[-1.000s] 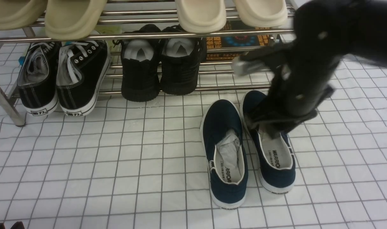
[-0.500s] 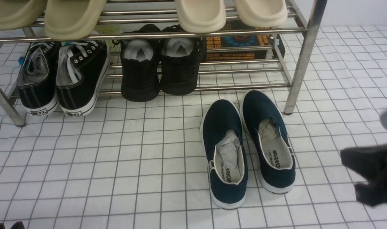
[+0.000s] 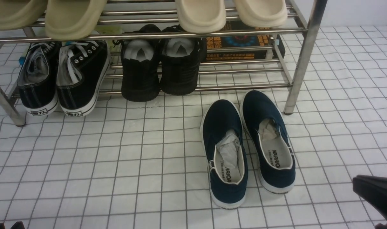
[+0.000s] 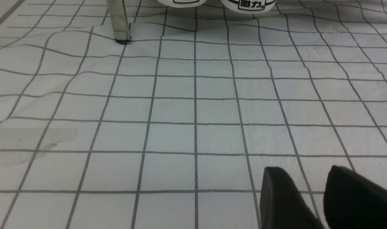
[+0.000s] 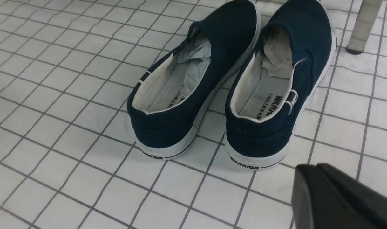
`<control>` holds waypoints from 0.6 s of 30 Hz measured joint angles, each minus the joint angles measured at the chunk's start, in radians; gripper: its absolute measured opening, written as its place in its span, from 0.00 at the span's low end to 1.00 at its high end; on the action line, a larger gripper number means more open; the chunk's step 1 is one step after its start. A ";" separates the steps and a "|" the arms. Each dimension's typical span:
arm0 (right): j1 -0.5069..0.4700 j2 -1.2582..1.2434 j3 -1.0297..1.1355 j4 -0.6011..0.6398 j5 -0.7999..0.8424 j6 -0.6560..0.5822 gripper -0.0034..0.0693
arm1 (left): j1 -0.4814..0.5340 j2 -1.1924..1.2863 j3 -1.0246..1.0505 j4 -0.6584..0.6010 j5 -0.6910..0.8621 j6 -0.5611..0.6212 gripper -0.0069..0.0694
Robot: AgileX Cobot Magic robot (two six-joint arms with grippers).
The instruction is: Take the shoes off the shelf with your hand from the white checkered tablecloth.
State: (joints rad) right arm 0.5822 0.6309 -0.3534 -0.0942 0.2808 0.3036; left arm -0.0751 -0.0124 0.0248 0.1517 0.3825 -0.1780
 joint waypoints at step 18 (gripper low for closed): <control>-0.196 -0.300 0.175 0.181 -0.012 -0.358 0.07 | 0.000 0.000 0.000 0.000 0.001 0.000 0.41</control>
State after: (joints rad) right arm 0.3861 0.3310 -0.1785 0.0865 0.2692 -0.0547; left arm -0.0751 -0.0124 0.0248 0.1517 0.3834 -0.1780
